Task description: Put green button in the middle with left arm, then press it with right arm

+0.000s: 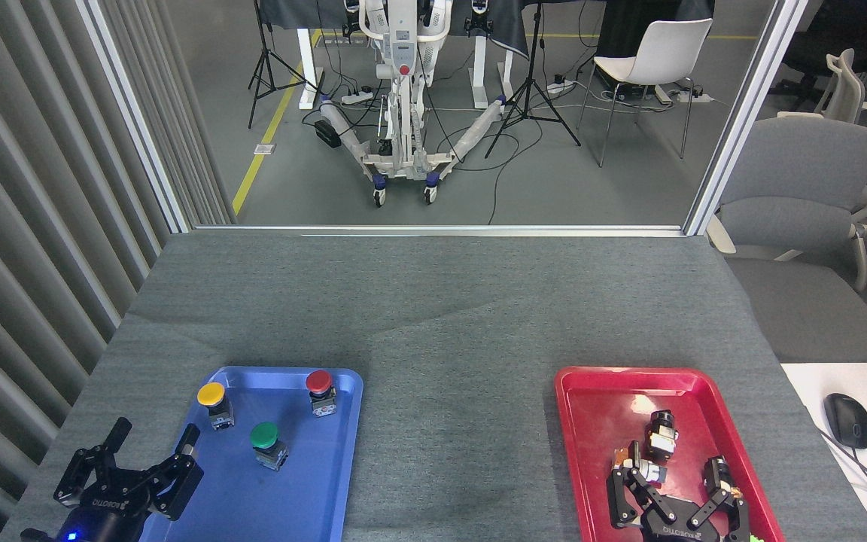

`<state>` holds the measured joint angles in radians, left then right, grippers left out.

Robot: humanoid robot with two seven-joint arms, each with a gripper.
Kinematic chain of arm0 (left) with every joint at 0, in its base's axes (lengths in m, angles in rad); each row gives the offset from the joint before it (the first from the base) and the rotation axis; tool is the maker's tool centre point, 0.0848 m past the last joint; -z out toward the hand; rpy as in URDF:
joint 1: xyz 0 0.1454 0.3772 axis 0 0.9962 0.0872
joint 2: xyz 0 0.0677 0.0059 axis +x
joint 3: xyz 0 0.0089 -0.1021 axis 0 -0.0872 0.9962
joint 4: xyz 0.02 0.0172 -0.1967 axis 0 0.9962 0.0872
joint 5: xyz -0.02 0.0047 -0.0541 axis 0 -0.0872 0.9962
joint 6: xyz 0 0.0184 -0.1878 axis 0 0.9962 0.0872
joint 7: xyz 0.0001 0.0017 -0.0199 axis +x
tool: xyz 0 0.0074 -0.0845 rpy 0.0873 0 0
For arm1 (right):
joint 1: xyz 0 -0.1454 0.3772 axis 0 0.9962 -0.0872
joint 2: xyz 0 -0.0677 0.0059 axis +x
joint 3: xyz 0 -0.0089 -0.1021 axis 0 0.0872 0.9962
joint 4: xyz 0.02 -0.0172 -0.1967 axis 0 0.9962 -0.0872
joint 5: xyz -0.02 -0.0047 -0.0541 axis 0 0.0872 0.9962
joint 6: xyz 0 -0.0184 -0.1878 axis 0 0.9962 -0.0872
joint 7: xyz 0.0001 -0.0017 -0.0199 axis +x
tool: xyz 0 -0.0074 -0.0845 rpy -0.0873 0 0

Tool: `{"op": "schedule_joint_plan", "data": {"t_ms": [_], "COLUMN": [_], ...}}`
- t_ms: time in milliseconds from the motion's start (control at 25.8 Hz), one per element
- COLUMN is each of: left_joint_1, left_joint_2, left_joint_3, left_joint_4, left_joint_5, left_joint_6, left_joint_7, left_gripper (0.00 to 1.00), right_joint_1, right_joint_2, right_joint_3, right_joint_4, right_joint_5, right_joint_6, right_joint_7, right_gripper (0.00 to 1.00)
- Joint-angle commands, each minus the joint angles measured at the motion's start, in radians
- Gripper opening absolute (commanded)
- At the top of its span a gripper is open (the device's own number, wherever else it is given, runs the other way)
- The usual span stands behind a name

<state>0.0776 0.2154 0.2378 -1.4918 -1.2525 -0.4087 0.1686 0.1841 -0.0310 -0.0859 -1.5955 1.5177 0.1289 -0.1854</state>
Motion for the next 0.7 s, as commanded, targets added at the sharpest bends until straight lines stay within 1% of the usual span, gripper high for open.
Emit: {"op": "schedule_joint_plan", "data": {"t_ms": [0, 232, 426, 658], "left_joint_1": [0.001, 0.013, 0.03, 0.027], "left_joint_2": [-0.001, -0.001, -0.014, -0.01], "left_joint_3": [0.0, -0.009, -0.02, -0.086], "left_joint_4": [0.001, 0.001, 0.002, 0.016], "left_joint_5": [-0.001, -0.002, -0.001, -0.015], "left_joint_6": [-0.001, -0.027, -0.033, -0.036], "left_joint_7": [0.0, 0.0, 0.002, 0.02], "left_gripper": [1.0, 1.0, 1.0, 1.0], "right_joint_1": [0.0, 0.0, 0.0, 0.0], "right_joint_2": [0.0, 0.0, 0.0, -0.001], "right_joint_3": [0.0, 0.0, 0.0, 0.0], "right_joint_4": [-0.001, -0.001, 0.0, 0.0], "right_joint_5": [0.001, 0.001, 0.001, 0.001], "right_joint_6": [0.0, 0.0, 0.0, 0.0], "right_joint_7": [0.0, 0.0, 0.0, 0.0], "right_gripper": [1.0, 1.0, 1.0, 1.0]}}
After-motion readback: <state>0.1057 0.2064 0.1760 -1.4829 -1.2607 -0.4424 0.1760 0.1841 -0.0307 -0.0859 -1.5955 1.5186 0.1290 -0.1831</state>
